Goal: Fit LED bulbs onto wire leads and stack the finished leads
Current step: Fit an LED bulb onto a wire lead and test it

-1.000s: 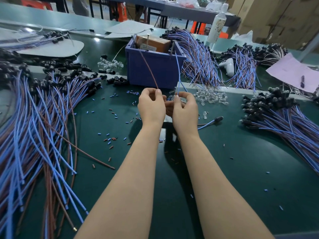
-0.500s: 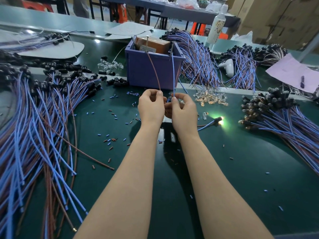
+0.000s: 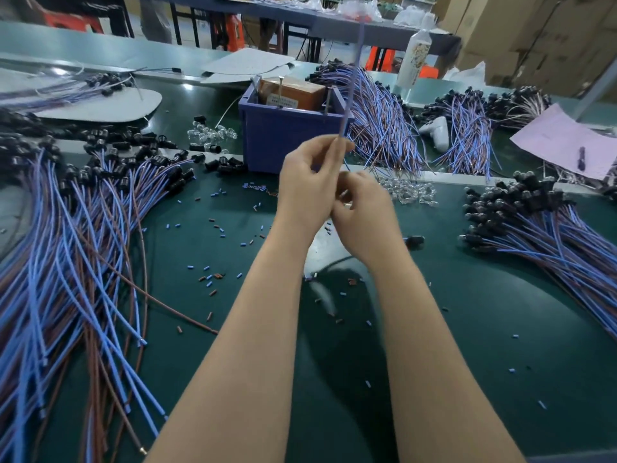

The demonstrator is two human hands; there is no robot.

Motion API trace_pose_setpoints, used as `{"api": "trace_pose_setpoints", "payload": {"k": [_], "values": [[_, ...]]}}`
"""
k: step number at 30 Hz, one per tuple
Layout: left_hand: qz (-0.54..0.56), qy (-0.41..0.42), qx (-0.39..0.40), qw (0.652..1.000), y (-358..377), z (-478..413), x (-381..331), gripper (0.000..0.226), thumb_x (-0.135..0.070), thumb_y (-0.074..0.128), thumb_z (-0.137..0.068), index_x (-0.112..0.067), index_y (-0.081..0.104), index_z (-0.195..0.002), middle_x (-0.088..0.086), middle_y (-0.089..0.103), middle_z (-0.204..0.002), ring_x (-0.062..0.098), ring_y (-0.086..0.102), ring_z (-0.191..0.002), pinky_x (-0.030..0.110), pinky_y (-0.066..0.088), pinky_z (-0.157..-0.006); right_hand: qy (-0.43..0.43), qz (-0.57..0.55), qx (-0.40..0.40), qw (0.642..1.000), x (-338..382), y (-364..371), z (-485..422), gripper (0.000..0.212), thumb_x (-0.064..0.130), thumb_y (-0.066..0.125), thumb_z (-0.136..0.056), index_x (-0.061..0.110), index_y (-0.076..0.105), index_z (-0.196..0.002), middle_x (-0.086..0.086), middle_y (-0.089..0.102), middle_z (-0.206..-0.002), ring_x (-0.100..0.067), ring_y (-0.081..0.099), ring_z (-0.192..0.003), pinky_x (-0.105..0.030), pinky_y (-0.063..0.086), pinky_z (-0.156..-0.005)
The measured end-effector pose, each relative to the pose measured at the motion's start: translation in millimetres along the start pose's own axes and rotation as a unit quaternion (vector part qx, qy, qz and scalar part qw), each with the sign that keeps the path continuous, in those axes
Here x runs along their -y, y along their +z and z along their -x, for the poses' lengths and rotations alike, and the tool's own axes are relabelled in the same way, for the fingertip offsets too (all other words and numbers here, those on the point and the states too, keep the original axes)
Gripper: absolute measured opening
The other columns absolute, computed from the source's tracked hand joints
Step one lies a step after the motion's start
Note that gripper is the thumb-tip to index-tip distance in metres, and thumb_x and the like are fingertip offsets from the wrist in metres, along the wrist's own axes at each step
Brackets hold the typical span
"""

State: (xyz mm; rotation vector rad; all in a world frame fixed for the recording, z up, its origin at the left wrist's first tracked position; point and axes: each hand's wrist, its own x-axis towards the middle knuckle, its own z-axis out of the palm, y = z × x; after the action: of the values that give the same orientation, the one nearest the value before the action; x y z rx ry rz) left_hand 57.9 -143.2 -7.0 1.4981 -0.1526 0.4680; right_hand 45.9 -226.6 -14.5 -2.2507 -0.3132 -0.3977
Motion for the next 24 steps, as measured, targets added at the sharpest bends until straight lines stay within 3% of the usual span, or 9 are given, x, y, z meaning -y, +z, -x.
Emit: {"api": "trace_pose_setpoints", "payload": {"k": [3,5,7,8,11,14,20,22,24], "values": [[-0.080,0.090,0.029,0.992,15.3,-0.2,-25.7,0.017,-0.023,0.057,-0.094,-0.013,0.070,-0.100,0.001,0.062,-0.100,0.004,0.056,-0.085,0.016,0.044,-0.078,-0.015,0.043,-0.086,0.995,0.1,-28.2,-4.6,0.014,0.010,0.053,-0.088,0.008,0.068,-0.087,-0.005,0.053,-0.080,-0.017,0.043,-0.069,-0.025,0.028,-0.062],[-0.130,0.106,-0.024,0.985,28.3,3.2,-35.5,0.019,-0.032,0.057,-0.093,-0.016,0.067,-0.093,-0.004,0.059,-0.086,0.002,0.053,-0.073,0.011,0.040,-0.070,-0.007,-0.006,-0.192,0.981,-1.6,-49.9,-4.2,0.018,0.018,0.053,-0.094,0.008,0.066,-0.086,-0.001,0.059,-0.073,-0.017,0.050,-0.065,-0.026,0.036,-0.062],[-0.147,0.025,-0.022,0.989,43.8,8.7,-35.6,0.035,-0.043,0.050,-0.095,-0.014,0.060,-0.077,-0.009,0.055,-0.064,0.001,0.048,-0.056,0.017,0.039,-0.057,0.029,-0.114,-0.291,0.949,-6.9,-71.4,-1.0,0.021,0.022,0.050,-0.097,0.013,0.063,-0.083,0.001,0.062,-0.070,-0.013,0.058,-0.063,-0.025,0.047,-0.062],[-0.127,-0.064,0.043,0.989,55.7,13.8,-33.6,0.046,-0.048,0.043,-0.096,-0.012,0.058,-0.072,-0.008,0.052,-0.055,0.003,0.045,-0.047,0.022,0.037,-0.050,0.052,-0.189,-0.330,0.923,-10.8,-81.0,1.6,0.022,0.020,0.049,-0.098,0.017,0.062,-0.081,0.004,0.061,-0.066,-0.009,0.058,-0.059,-0.022,0.048,-0.059],[0.091,-0.312,0.197,0.925,99.7,30.2,-28.7,0.056,-0.054,0.029,-0.098,-0.010,0.055,-0.075,-0.005,0.047,-0.040,0.004,0.032,-0.028,0.010,0.024,-0.036,0.093,-0.368,-0.391,0.839,-26.1,-102.3,14.9,0.028,0.015,0.045,-0.099,0.018,0.061,-0.077,0.008,0.058,-0.055,-0.006,0.051,-0.049,-0.019,0.043,-0.051],[0.278,-0.326,0.118,0.896,139.9,36.0,-29.9,0.033,-0.032,0.038,-0.102,-0.015,0.051,-0.077,-0.007,0.050,-0.046,0.000,0.034,-0.030,0.011,0.027,-0.034,0.117,-0.391,-0.443,0.798,-47.9,-119.3,36.2,0.029,0.014,0.045,-0.099,0.017,0.060,-0.074,0.008,0.058,-0.050,-0.005,0.048,-0.044,-0.017,0.039,-0.046],[0.178,-0.265,0.146,0.936,216.4,48.7,-16.0,0.030,-0.013,0.049,-0.097,-0.015,0.053,-0.068,0.000,0.057,-0.060,0.003,0.052,-0.045,0.022,0.046,-0.055,0.260,-0.334,-0.518,0.743,-101.8,-156.6,73.4,0.035,0.025,0.047,-0.098,0.016,0.057,-0.066,0.008,0.059,-0.043,-0.005,0.047,-0.033,-0.016,0.038,-0.040],[0.093,-0.257,0.186,0.944,237.9,54.9,-1.5,0.033,-0.011,0.050,-0.095,-0.015,0.051,-0.063,0.011,0.065,-0.069,0.018,0.062,-0.064,0.035,0.053,-0.074,0.322,-0.382,-0.507,0.703,-119.8,-163.6,82.8,0.037,0.027,0.044,-0.099,0.015,0.054,-0.065,0.007,0.059,-0.041,-0.004,0.046,-0.032,-0.016,0.037,-0.039],[0.040,-0.283,0.227,0.931,253.3,61.6,14.1,0.032,-0.008,0.051,-0.094,-0.013,0.051,-0.062,0.010,0.066,-0.068,0.026,0.064,-0.071,0.039,0.056,-0.080,0.333,-0.481,-0.505,0.635,-133.3,-167.1,90.1,0.034,0.022,0.041,-0.101,0.013,0.053,-0.070,0.005,0.062,-0.046,-0.004,0.054,-0.037,-0.017,0.043,-0.040]]}}
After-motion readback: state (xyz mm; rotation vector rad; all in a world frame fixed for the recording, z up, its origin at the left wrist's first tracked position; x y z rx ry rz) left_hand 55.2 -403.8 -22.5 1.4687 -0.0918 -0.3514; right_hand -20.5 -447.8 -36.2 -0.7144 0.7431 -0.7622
